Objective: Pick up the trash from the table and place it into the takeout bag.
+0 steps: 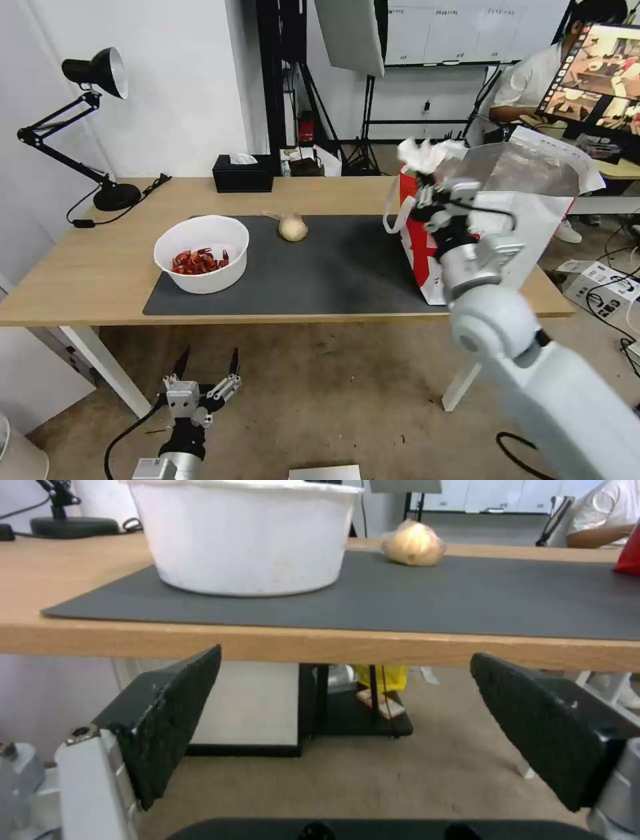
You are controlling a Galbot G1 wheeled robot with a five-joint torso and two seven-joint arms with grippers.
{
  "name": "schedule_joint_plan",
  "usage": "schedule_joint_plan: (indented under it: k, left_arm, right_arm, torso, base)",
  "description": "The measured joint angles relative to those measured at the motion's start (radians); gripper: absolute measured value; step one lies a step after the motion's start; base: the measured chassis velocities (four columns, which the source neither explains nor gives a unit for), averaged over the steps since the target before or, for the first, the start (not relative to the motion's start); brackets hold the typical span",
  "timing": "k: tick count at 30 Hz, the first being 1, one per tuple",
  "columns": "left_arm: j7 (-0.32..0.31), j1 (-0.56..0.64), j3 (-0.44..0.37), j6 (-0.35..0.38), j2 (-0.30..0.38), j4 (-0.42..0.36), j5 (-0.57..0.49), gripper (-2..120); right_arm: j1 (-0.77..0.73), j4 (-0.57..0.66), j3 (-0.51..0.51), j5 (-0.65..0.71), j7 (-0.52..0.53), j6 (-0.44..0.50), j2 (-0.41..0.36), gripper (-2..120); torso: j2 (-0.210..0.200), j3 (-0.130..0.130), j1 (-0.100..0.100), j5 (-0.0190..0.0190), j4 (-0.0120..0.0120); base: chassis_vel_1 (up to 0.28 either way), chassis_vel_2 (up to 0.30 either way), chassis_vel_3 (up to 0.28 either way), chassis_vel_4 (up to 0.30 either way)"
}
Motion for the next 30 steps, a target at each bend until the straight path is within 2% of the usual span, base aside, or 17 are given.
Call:
schedule_joint_plan:
  k: [7, 9, 11, 12, 17, 22, 26, 27, 30]
  left_arm:
    - [0.0, 0.0, 0.016, 0.001, -0.016, 0.008, 0.015, 100]
    - [0.0, 0.0, 0.025, 0.001, -0.018, 0.007, 0.02, 100]
    - [0.0, 0.0, 0.025, 0.001, -0.018, 0.007, 0.02, 100]
    - [0.0, 0.0, 0.028, 0.001, -0.017, 0.004, 0.022, 100]
    - [0.0, 0.002, 0.03, 0.001, -0.013, -0.003, 0.022, 100]
    - [0.0, 0.005, 0.029, 0.002, -0.012, -0.009, 0.022, 100]
    - [0.0, 0.006, 0.031, 0.002, -0.015, -0.013, 0.022, 100]
    - [0.0, 0.006, 0.031, 0.002, -0.015, -0.013, 0.022, 100]
    - [0.0, 0.008, 0.031, 0.002, -0.017, -0.016, 0.021, 100]
  right_arm:
    - [-0.002, 0.019, 0.091, 0.002, 0.023, -0.012, -0.086, 0]
    - [0.023, -0.038, 0.126, 0.035, 0.064, -0.038, -0.121, 0]
    - [0.025, -0.042, 0.126, 0.037, 0.066, -0.039, -0.122, 0]
    - [0.057, -0.097, 0.129, 0.078, 0.099, -0.057, -0.13, 0]
    - [0.105, -0.126, 0.126, 0.207, 0.152, -0.139, -0.146, 0]
    - [0.152, -0.118, 0.121, 0.296, 0.179, -0.202, -0.185, 18]
    - [0.174, -0.116, 0.118, 0.321, 0.18, -0.207, -0.202, 33]
    - [0.174, -0.116, 0.118, 0.321, 0.18, -0.207, -0.202, 33]
    - [0.176, -0.114, 0.115, 0.331, 0.177, -0.207, -0.208, 48]
  torso:
    - [0.0, 0.0, 0.0, -0.0001, 0.0]
    - [0.0, 0.0, 0.0, -0.0001, 0.0]
    - [0.0, 0.0, 0.0, -0.0001, 0.0]
    - [0.0, 0.0, 0.0, 0.0001, 0.0001]
    - [0.0, 0.0, 0.0, -0.0001, 0.0002]
    - [0.0, 0.0, 0.0, -0.0003, 0.0002]
    - [0.0, 0.0, 0.0, -0.0003, 0.0002]
    - [0.0, 0.0, 0.0, -0.0003, 0.0002]
    - [0.0, 0.0, 0.0, -0.0002, 0.0001]
  base:
    - [0.0, 0.0, 0.0, 0.0]
    - [0.0, 0.0, 0.0, 0.0]
    - [0.0, 0.0, 0.0, 0.0]
    - [0.0, 0.0, 0.0, 0.0]
    - [0.0, 0.0, 0.0, 0.0]
    - [0.0, 0.0, 0.0, 0.0]
    - [0.0, 0.0, 0.0, 0.0]
    - [0.0, 0.0, 0.0, 0.0]
    - [0.0, 0.0, 0.0, 0.0]
